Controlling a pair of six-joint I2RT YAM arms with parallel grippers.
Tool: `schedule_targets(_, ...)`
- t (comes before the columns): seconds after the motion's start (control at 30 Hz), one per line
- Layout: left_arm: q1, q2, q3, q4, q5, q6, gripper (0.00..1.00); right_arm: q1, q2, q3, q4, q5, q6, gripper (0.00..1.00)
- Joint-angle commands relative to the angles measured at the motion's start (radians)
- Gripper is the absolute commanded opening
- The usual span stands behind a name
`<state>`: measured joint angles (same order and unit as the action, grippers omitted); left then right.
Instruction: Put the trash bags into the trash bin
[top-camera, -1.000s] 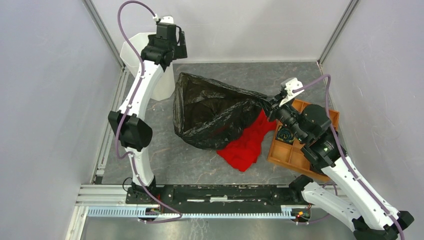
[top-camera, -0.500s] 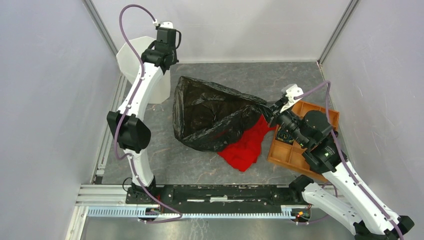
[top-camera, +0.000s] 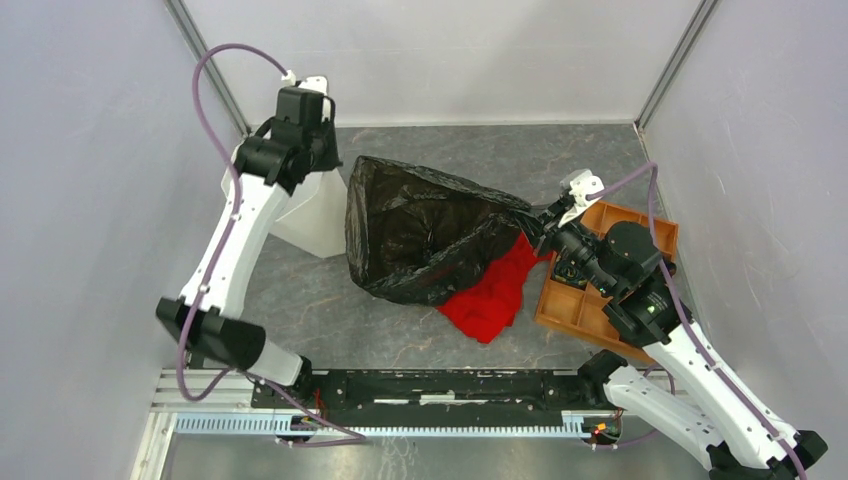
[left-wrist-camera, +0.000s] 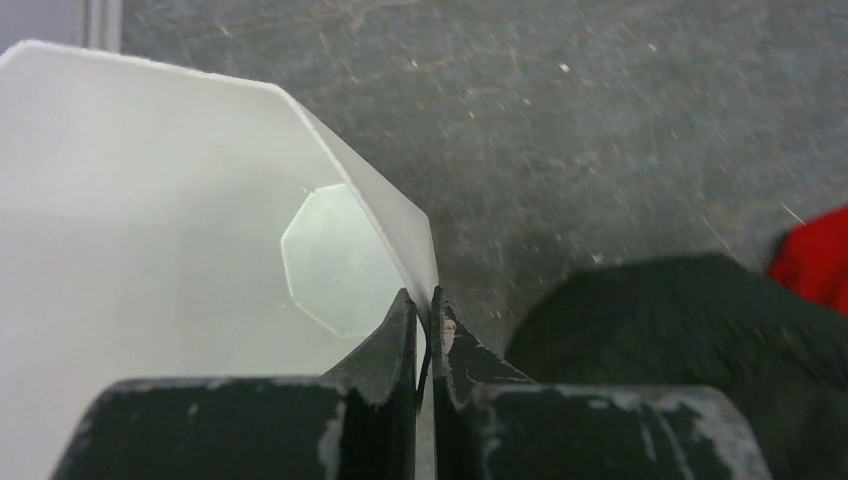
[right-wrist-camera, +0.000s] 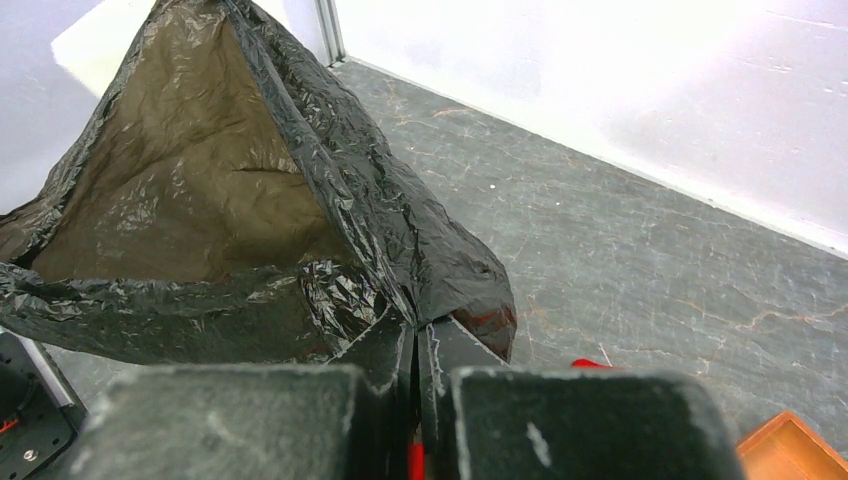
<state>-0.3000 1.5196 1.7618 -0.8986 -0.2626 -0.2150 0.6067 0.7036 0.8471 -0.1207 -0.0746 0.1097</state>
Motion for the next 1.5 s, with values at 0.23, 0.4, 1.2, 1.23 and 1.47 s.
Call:
schedule_targets(0.23, -0.118, -0.264, -0.156, -0.125, 0.206, -0.006, 0.02, 0.000, -0.031, 0.067, 0.062, 0.068, -0.009, 0.01)
schedule_targets(0.4, -0.177, -0.283, -0.204, -0.155, 0.229, -0.046, 0.02, -0.001, -0.041, 0.095, 0.025, 0.125, -0.018, 0.01)
schedule_targets(1.2, -0.227, -0.434, -0.197, 0.102, 0.421, -0.211, 0.92, -0.001, -0.122, 0.071, -0.005, 0.225, -0.010, 0.01)
schedule_targets(1.23, -0.226, -0.472, -0.241, 0.189, 0.489, -0.239, 0.93, 0.000, -0.117, 0.075, -0.005, 0.225, 0.003, 0.01)
schedule_targets(1.47, -0.227, -0.442, -0.327, 0.381, 0.651, -0.325, 1.00, 0.000, -0.094, 0.110, 0.000, 0.201, 0.065, 0.01)
